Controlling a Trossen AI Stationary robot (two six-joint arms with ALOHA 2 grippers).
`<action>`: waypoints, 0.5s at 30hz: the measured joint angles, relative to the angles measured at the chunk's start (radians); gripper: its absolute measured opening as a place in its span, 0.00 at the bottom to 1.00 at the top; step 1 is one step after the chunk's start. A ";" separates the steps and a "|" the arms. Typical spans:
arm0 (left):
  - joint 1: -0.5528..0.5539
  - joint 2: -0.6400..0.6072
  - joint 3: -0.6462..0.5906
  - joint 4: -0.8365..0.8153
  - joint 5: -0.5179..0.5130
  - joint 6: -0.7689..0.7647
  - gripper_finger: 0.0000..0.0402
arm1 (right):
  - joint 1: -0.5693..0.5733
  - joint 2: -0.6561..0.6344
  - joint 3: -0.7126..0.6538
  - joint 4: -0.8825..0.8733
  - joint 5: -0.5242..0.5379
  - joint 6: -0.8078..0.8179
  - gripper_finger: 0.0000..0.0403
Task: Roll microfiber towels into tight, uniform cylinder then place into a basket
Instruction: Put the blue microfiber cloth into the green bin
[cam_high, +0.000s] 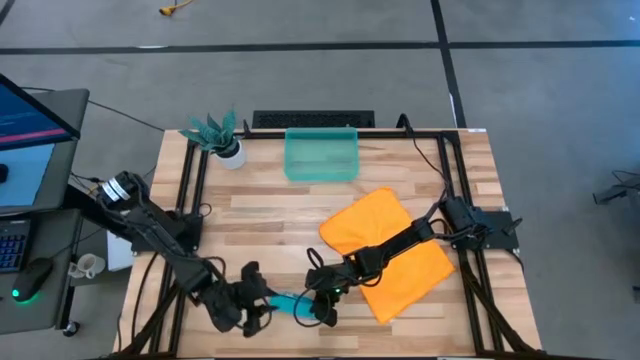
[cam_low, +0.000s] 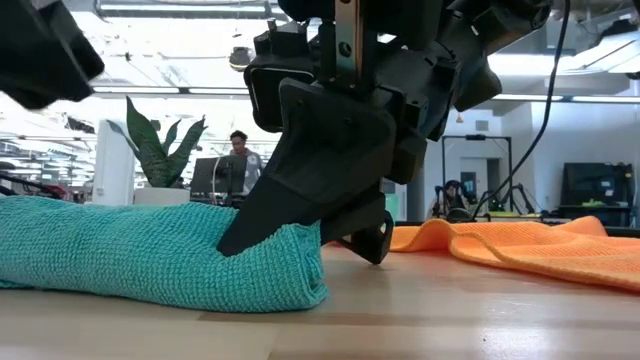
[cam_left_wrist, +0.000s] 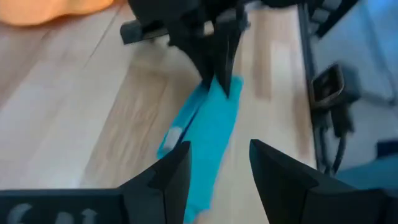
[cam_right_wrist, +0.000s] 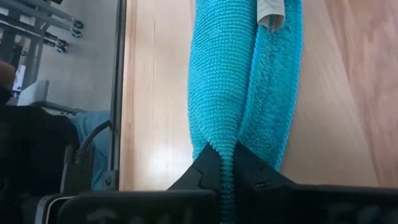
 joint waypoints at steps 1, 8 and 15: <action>0.000 0.000 -0.029 0.079 -0.016 -0.003 0.39 | 0.000 0.000 0.000 -0.001 0.000 0.000 0.07; 0.025 -0.002 -0.099 0.220 -0.091 -0.078 0.39 | 0.010 0.000 -0.001 0.003 0.008 -0.004 0.06; 0.090 -0.002 -0.098 0.210 0.017 -0.063 0.39 | 0.010 0.001 -0.002 0.005 0.027 -0.006 0.08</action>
